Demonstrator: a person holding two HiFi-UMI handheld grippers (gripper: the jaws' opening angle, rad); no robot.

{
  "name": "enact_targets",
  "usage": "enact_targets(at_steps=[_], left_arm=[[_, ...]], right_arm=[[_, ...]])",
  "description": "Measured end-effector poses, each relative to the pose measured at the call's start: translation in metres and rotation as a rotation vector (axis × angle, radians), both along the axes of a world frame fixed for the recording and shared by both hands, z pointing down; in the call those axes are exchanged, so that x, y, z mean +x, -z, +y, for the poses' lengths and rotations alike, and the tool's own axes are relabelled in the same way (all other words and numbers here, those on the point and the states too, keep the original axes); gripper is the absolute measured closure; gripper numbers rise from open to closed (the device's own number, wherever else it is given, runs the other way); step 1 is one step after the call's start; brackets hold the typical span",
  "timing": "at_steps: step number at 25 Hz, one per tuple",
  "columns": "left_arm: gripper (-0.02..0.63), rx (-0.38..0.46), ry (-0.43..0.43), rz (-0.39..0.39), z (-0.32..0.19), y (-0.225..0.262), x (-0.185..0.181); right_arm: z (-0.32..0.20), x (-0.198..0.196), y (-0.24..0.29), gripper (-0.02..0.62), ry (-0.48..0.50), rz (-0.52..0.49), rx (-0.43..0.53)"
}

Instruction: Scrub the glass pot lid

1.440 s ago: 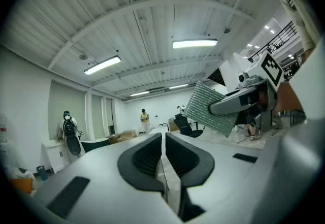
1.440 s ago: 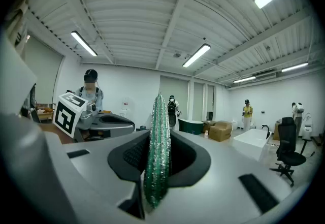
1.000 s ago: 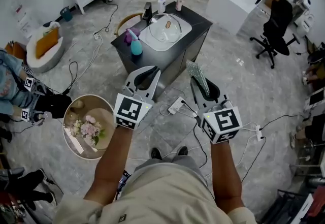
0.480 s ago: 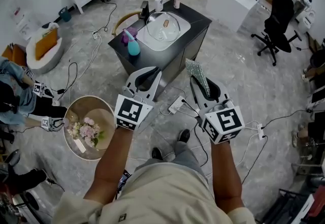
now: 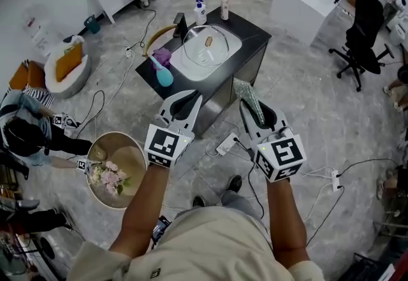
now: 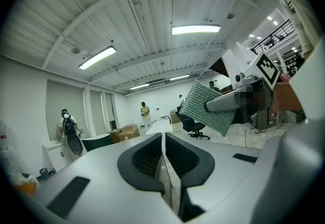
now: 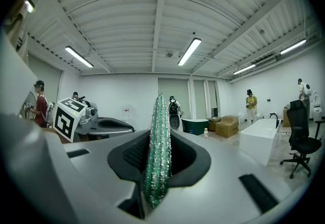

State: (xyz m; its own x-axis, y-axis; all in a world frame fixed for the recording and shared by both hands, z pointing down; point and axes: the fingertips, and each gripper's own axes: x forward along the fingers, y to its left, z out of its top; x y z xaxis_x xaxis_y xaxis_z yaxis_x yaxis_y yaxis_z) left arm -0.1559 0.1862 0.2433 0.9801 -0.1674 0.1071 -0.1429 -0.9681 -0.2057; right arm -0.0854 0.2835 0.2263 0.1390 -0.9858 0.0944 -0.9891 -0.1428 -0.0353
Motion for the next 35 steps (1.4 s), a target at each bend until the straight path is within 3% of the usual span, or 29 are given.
enact_targets(at_steps=[5,11,22,35], left_arm=[[0.571,0.014,0.025,-0.028,-0.002,0.008,0.050],[0.571,0.019,0.058,-0.042,-0.012,0.008,0.085],[0.572,-0.009,0.066,-0.038,-0.052,-0.006,0.132],[0.574,-0.009,0.042,0.010,-0.149,-0.008,0.167]], right_arm=[[-0.007,0.053,0.008,0.512,0.038,-0.015,0.014],[-0.018,0.097,0.002,0.512,0.059,-0.041,0.018],[-0.056,0.137,-0.024,0.512,0.060,-0.065,-0.031],[-0.156,0.161,-0.016,0.512,0.039,-0.002,-0.055]])
